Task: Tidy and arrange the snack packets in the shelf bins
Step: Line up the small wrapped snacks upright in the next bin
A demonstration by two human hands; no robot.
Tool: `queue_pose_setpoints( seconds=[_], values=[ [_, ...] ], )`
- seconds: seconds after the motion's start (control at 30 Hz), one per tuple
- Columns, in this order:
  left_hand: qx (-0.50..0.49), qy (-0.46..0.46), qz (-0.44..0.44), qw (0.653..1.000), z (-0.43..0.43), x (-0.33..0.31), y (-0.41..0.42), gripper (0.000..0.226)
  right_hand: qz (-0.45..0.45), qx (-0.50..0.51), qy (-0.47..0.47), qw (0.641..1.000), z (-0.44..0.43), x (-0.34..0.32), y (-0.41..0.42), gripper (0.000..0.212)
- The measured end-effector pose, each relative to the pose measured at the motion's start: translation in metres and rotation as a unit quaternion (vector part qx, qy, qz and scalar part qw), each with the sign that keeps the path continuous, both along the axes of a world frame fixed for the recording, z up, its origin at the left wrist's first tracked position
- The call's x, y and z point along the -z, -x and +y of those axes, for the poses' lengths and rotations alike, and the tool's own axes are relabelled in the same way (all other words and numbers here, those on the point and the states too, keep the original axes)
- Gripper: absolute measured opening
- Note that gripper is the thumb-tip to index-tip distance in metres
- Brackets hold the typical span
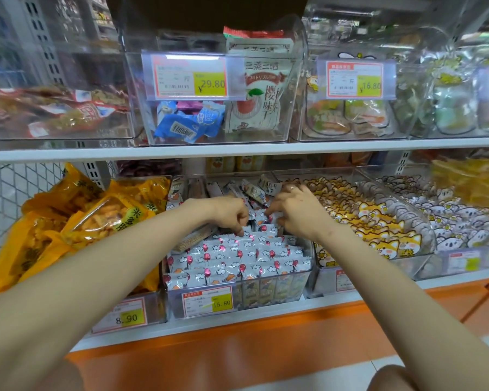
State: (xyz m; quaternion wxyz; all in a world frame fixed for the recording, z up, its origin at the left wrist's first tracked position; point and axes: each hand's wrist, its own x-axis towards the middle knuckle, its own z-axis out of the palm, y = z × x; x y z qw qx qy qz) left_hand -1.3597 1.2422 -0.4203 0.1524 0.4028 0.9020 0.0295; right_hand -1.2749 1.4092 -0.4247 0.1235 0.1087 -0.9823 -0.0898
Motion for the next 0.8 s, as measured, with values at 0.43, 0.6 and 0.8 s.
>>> queue_pose_setpoints(
  seconds=[0.43,0.6,0.8],
  values=[
    [0.0,-0.07,-0.057,0.996,-0.014,-0.014,-0.008,0.012,-0.139,0.068,0.003,0.988,0.002,0.005,0.014,0.056],
    [-0.089,-0.105,0.143,0.98,-0.052,-0.025,-0.02,0.011,-0.131,0.048,-0.015,0.99,0.005,0.006,0.013,0.038],
    [-0.126,0.054,0.163,0.977,-0.083,-0.017,-0.026,0.043,-0.146,0.037,0.04,0.988,0.006,-0.001,0.002,0.044]
  ],
)
